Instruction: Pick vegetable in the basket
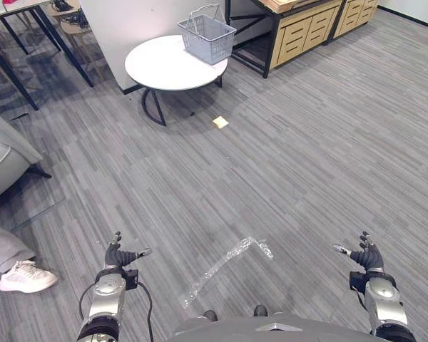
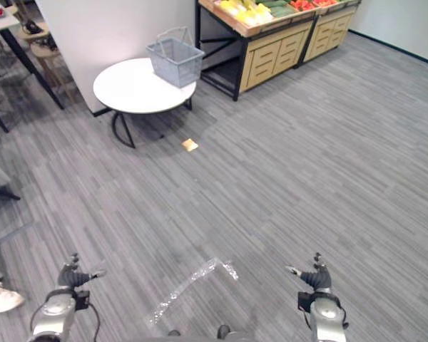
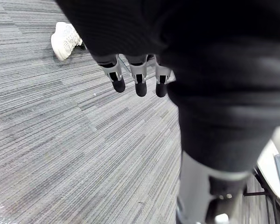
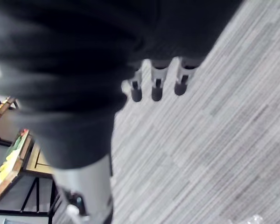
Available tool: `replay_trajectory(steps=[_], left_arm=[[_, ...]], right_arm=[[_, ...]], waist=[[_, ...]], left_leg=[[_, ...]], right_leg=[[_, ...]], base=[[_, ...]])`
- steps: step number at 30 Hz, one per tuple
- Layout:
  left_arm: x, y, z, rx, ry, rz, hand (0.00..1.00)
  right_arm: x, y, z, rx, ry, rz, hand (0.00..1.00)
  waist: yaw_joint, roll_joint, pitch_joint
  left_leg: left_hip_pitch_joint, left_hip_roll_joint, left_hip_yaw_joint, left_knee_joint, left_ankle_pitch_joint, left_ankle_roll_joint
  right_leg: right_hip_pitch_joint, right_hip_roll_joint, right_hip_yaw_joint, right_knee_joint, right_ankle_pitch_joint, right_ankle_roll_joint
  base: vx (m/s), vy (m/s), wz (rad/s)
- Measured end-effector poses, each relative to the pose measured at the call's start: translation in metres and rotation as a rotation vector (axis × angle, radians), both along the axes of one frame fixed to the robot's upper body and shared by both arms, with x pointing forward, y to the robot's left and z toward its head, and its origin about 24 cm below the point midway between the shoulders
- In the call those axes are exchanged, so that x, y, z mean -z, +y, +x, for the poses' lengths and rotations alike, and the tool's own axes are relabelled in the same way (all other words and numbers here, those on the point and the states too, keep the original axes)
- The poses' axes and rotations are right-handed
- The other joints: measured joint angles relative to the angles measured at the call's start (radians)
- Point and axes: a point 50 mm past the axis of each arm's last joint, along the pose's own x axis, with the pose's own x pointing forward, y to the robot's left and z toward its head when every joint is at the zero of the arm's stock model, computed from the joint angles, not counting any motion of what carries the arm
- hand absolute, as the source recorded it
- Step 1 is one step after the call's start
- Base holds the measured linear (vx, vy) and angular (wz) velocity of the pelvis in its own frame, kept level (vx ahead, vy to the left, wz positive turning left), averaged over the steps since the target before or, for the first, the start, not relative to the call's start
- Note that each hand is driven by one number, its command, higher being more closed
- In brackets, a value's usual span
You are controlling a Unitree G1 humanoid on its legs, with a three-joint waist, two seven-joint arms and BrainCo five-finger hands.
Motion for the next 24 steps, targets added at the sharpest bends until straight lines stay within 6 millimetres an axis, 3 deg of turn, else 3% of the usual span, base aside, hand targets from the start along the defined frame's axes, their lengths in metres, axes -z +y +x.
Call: replay_trajectory(steps=[10,24], left_arm=[[0.011,-0.018,-0.004,-0.012,0.005,-0.072,0.0],[0.019,-0.021,-0.012,-0.005,0.059,-0.078,0.0]], right_arm=[[0.013,0.001,-0.014,0.027,0.073,0.026,0.0],[0.017,0.003,-0.017,0.036,0.096,0.04,0.0]], waist=[[0.0,0.022,-0.012],[0.0,0.024,-0.015]], left_leg=[[0.001,0.001,0.004,-0.001,0.0,0.001],[0.009,0.0,-0.001,-0.037,0.023,0.024]], right_leg=[[-0.001,0.001,0.002,0.0,0.002,-0.003],[0.001,0.009,-0.004,-0.019,0.012,-0.017]], base=[[-0.04,-0.026,-0.01],[-0.02,-0.018,0.0]])
